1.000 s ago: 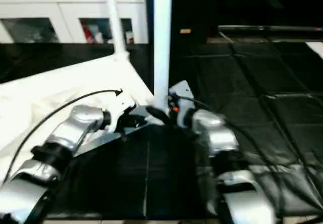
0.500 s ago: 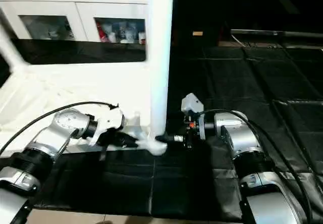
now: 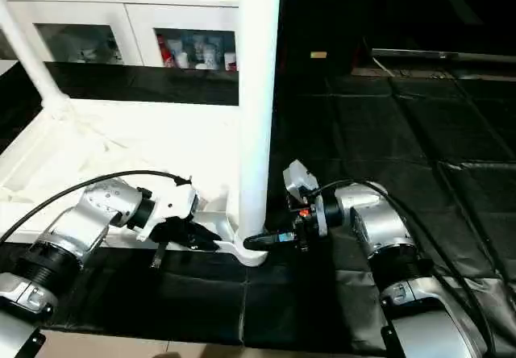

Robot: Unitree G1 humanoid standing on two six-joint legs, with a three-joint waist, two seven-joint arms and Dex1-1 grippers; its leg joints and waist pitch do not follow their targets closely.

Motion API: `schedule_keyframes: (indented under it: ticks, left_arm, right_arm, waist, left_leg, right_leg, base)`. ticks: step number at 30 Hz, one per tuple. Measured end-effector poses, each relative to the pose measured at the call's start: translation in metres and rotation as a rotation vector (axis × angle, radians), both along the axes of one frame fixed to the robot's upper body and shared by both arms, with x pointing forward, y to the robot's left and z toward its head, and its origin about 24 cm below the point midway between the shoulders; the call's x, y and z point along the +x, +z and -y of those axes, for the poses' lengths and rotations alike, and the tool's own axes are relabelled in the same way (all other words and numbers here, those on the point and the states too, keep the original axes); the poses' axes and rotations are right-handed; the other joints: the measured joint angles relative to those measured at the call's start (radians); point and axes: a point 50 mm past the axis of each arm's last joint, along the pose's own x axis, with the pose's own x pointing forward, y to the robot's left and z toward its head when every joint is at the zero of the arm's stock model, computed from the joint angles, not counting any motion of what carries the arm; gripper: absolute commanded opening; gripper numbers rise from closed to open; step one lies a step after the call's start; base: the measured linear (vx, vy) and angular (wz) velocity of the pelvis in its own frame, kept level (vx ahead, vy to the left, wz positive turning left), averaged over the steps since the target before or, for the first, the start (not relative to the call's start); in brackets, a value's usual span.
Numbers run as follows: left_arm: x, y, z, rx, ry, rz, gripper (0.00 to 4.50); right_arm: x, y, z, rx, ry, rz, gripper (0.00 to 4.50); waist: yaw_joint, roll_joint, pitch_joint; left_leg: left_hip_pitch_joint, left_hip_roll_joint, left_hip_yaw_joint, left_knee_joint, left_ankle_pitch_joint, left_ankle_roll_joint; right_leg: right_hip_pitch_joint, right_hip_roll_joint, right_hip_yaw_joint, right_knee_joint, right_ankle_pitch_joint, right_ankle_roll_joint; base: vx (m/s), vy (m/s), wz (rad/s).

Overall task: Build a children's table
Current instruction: Rotate leg to tighten

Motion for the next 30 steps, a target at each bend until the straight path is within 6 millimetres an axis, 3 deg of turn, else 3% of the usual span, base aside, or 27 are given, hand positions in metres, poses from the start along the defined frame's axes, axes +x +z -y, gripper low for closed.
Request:
schedule_keyframes:
  ticks: [13,23,27,30]
  left_arm:
    - [-0.003,0.000,-0.001,0.007,-0.004,-0.002,0.00]
    - [-0.003,-0.001,0.000,-0.005,0.023,-0.015,0.00]
    - [0.003,-0.005,-0.002,-0.003,0.133,-0.035,0.00]
    - [0.014,-0.008,-0.002,0.002,0.261,-0.045,0.00]
  right_arm:
    - [-0.002,-0.005,-0.010,0.022,0.036,-0.028,2.31]
    - [-0.005,-0.005,-0.014,0.029,0.022,0.005,2.15]
    - [-0.002,-0.010,-0.020,0.030,-0.123,0.037,2.11]
    - [0.006,-0.014,-0.028,0.021,-0.310,0.050,2.07]
  waist:
    - [-0.002,-0.004,0.000]
    - [-0.005,-0.003,-0.001]
    - [-0.016,-0.001,-0.002]
    - [-0.034,0.001,-0.002]
  left_leg:
    - [0.000,0.000,0.000,0.000,0.000,0.000]
    - [0.003,0.000,0.000,0.000,0.000,0.000]
    - [0.009,0.000,0.000,0.000,0.000,0.000]
    - [0.019,-0.001,0.000,-0.001,0.000,0.000]
  right_leg:
    - [0.000,0.000,0.000,0.001,0.000,0.000]
    - [0.001,0.000,0.000,0.001,0.000,0.000]
    - [0.007,0.001,0.001,0.002,0.000,0.000]
    - [0.016,0.001,0.001,0.000,-0.004,0.007]
  base:
    - [0.000,0.000,0.00]
    - [0.000,0.000,0.00]
    - [0.000,0.000,0.00]
    - [0.000,0.000,0.00]
